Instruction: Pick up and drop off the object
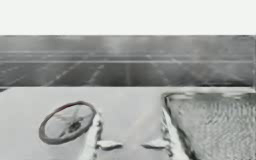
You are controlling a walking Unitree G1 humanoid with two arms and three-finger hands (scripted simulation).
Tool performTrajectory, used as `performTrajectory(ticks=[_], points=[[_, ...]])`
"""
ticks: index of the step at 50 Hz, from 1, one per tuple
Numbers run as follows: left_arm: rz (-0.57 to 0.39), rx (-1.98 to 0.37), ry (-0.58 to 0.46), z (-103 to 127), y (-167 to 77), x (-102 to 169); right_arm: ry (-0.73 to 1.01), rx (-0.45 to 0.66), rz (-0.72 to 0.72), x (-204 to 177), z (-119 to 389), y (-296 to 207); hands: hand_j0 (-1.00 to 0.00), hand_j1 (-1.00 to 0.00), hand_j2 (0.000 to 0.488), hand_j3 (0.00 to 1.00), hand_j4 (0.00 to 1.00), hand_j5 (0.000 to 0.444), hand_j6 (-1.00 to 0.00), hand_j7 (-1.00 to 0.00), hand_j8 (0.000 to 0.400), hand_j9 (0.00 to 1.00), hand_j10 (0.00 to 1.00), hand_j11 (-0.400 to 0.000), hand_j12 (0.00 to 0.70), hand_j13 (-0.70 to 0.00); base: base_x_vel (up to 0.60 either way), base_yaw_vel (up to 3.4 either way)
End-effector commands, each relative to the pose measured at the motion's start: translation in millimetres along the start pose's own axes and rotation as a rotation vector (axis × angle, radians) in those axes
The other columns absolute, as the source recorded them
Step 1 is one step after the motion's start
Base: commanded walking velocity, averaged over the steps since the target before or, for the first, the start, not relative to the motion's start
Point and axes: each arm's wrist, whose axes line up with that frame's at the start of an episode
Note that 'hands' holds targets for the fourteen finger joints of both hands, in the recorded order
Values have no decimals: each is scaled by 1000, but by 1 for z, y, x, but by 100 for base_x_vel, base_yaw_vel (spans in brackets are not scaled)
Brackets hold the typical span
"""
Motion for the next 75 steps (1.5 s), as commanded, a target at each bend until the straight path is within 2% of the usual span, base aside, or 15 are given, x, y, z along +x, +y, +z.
performTrajectory(ticks=[1,6,16,27,30,31,32,40,52,58,60,61,68,74,75], points=[[243,-89,-103,-18,-24,51,-226,-157,-211,46,-38,10,0,0,0,0,0,0,0,0,0,0,0,0,0,0,0,0],[302,-66,-38,-15,20,56,-234,-148,-219,14,-43,18,0,0,0,0,0,0,0,0,0,0,0,0,0,0,0,0],[244,1188,43,74,43,68,-233,-137,-226,14,-43,24,0,0,0,0,0,0,0,0,0,0,0,0,0,0,0,0],[102,1285,311,-2,75,77,-238,-117,-220,19,-32,33,0,0,0,0,0,0,0,0,0,0,0,0,0,0,0,0],[129,1254,289,-12,79,78,-238,-114,-216,16,-45,27,0,-283,142,0,0,0,0,-283,113,0,0,0,198,0,0,0],[159,1188,302,-12,82,76,-232,-108,-204,13,-42,26,-78,-1000,461,0,0,0,-78,-1000,400,0,0,0,700,0,0,0],[113,1110,348,-7,78,79,-244,-109,-210,10,-35,22,-1000,-1000,0,0,0,0,-1000,-1000,400,0,0,0,700,0,0,0],[247,1031,295,21,53,57,-249,-90,-185,6,-37,23,-1000,-1000,0,0,0,0,-1000,-1000,400,0,0,0,700,0,0,0],[-119,-465,-58,152,61,29,-258,-144,-148,24,-45,41,-1000,-1000,0,0,0,0,-1000,-1000,400,0,0,0,700,0,0,0],[-152,-651,-54,208,47,1,-331,-176,-20,36,-52,69,-1000,-1000,0,0,0,0,-1000,-1000,400,0,0,0,700,0,0,0],[-120,-675,-34,210,41,-6,-324,-163,2,37,-60,80,-1000,-1000,0,0,0,0,-1000,-1000,400,0,0,0,700,0,0,0],[-311,-896,-33,104,38,9,-286,51,186,58,14,140,-1000,-1000,0,0,0,0,-1000,-1000,400,0,0,0,700,0,0,0],[-364,-905,-20,109,13,3,-442,97,-50,65,-88,215,-1000,-1000,0,0,0,0,-1000,-1000,400,0,0,0,700,0,0,0],[-382,-919,-17,105,0,1,-537,153,-175,84,-40,249,-1000,-1000,0,0,0,0,-1000,-1000,400,0,0,0,700,0,0,0],[-368,-914,-17,114,5,-3,-540,132,-140,82,-50,230,-1000,-1000,0,0,157,78,-1000,-1000,400,0,157,-63,700,-110,0,0]])
